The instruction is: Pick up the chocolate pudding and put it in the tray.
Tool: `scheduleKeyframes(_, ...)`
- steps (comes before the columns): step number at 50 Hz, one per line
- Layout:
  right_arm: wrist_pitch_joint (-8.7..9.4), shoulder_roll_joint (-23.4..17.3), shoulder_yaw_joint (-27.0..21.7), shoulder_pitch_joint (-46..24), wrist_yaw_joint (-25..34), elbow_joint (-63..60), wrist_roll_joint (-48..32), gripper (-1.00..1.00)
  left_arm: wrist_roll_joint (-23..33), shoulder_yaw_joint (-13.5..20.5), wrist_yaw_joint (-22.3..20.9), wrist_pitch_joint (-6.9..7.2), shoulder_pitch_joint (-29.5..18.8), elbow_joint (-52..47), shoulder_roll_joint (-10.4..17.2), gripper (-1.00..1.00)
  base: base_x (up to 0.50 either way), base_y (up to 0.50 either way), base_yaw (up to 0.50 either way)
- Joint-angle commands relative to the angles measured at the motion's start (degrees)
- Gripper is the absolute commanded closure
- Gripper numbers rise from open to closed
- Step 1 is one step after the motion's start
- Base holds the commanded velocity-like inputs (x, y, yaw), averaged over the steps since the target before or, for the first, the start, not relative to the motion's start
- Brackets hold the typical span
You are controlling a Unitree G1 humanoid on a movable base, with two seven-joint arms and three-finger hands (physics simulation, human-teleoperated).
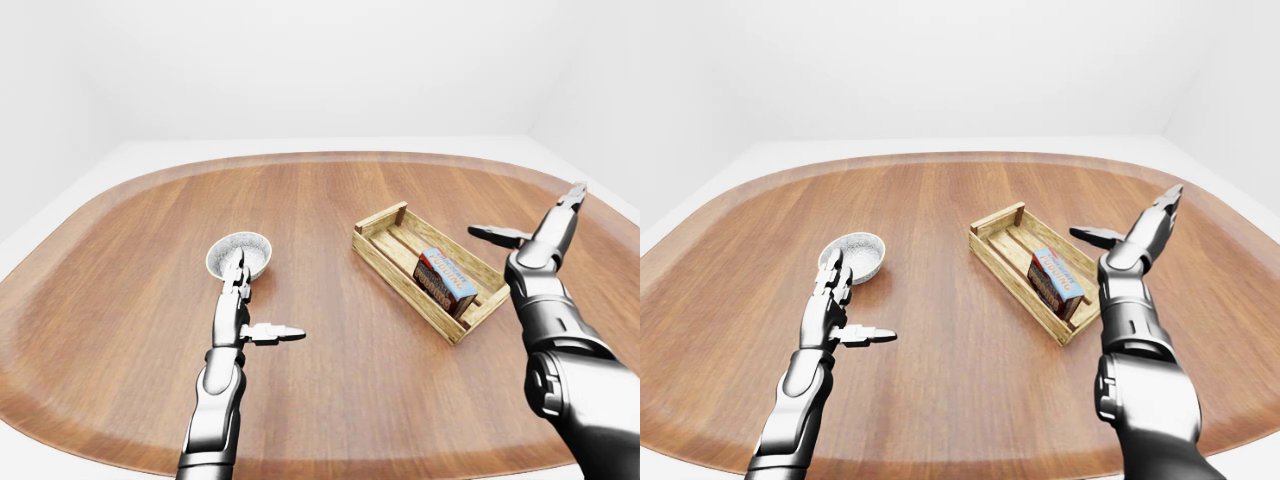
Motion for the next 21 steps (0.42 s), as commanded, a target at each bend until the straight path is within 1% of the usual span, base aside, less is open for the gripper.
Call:
scheduleKeyframes(1, 0.00, -0.94, -1.10, 1.32, 0.00, -14.70, 2.81, -1.00, -0.67, 0.13, -0.50, 0.62, 0.10, -0.44, 0.03, -1.00, 0.00, 0.00, 0.00)
scheduleKeyframes(3, 0.00, -0.62, -1.59, 2.04, 0.00, -18.24, 3.63, -1.00, -0.67, 0.14, -0.51, 0.49, 0.09, -0.34, 0.03, -1.00, 0.00, 0.00, 0.00)
scheduleKeyframes(5, 0.00, -0.23, -2.16, 2.77, 1.57, -22.61, 5.55, -1.00, -0.65, 0.11, -0.50, 0.61, 0.17, -0.54, 0.02, -1.00, 0.00, 0.00, 0.00)
scheduleKeyframes(6, 0.00, -0.22, -2.35, 3.37, 1.37, -25.02, 5.47, -1.00, -0.64, 0.07, -0.49, 0.97, 0.28, -1.00, 0.01, -1.00, 0.00, 0.00, 0.00)
scheduleKeyframes(8, 0.00, -0.19, -3.15, 4.79, 2.40, -32.98, 6.73, -1.00, -0.64, 0.10, -0.50, 1.13, 0.22, -1.08, 0.03, -1.00, 0.00, 0.00, 0.00)
scheduleKeyframes(9, 0.00, -0.11, -3.38, 5.18, 2.56, -34.85, 6.76, -1.00, -0.64, 0.11, -0.51, 1.10, 0.21, -1.04, 0.03, -1.00, 0.00, 0.00, 0.00)
scheduleKeyframes(10, 0.00, -0.05, -3.56, 5.50, 2.80, -36.61, 6.79, -1.00, -0.64, 0.18, -0.57, 0.17, 0.09, 0.01, 0.03, -1.00, 0.00, 0.00, 0.00)
scheduleKeyframes(11, 0.00, -0.20, -3.68, 5.79, 2.97, -39.56, 6.49, -1.00, -0.65, 0.22, -0.60, -0.18, -0.01, 0.45, 0.05, -1.00, 0.00, 0.00, 0.00)
scheduleKeyframes(12, 0.00, -0.11, -3.82, 5.86, 3.06, -39.94, 6.36, -1.00, -0.66, 0.22, -0.60, -0.22, -0.02, 0.50, 0.06, -1.00, 0.00, 0.00, 0.00)
scheduleKeyframes(14, 0.00, 0.05, -4.52, 6.41, 3.92, -45.07, 7.92, -1.00, -0.68, 0.20, -0.56, 0.60, -0.02, -0.33, 0.09, -1.00, 0.00, 0.00, 0.00)
scheduleKeyframes(17, 0.00, 0.03, -5.16, 7.19, 4.47, -51.83, 8.78, -1.00, -0.69, 0.24, -0.59, 0.50, -0.01, -0.23, 0.10, -1.00, 0.00, 0.00, 0.00)
scheduleKeyframes(18, 0.00, 0.13, -5.35, 7.36, 4.69, -53.13, 9.07, -1.00, -0.69, 0.20, -0.56, 0.86, 0.11, -0.72, 0.08, -1.00, 0.00, 0.00, 0.00)
scheduleKeyframes(19, 0.75, 0.14, -5.46, 7.46, 4.80, -54.49, 9.22, -1.00, -0.68, 0.19, -0.57, 0.94, 0.16, -0.85, 0.08, -1.00, 0.00, 0.00, 0.00)
scheduleKeyframes(20, 1.92, 0.13, -5.61, 7.54, 4.98, -56.31, 9.52, -1.00, -0.67, 0.22, -0.58, 0.69, 0.09, -0.55, 0.08, -1.00, 0.00, 0.00, 0.00)
scheduleKeyframes(21, 2.57, 0.14, -5.69, 7.67, 5.11, -57.53, 9.56, -1.00, -0.69, 0.24, -0.60, 0.69, 0.09, -0.56, 0.09, -1.00, 0.00, 0.00, 0.00)
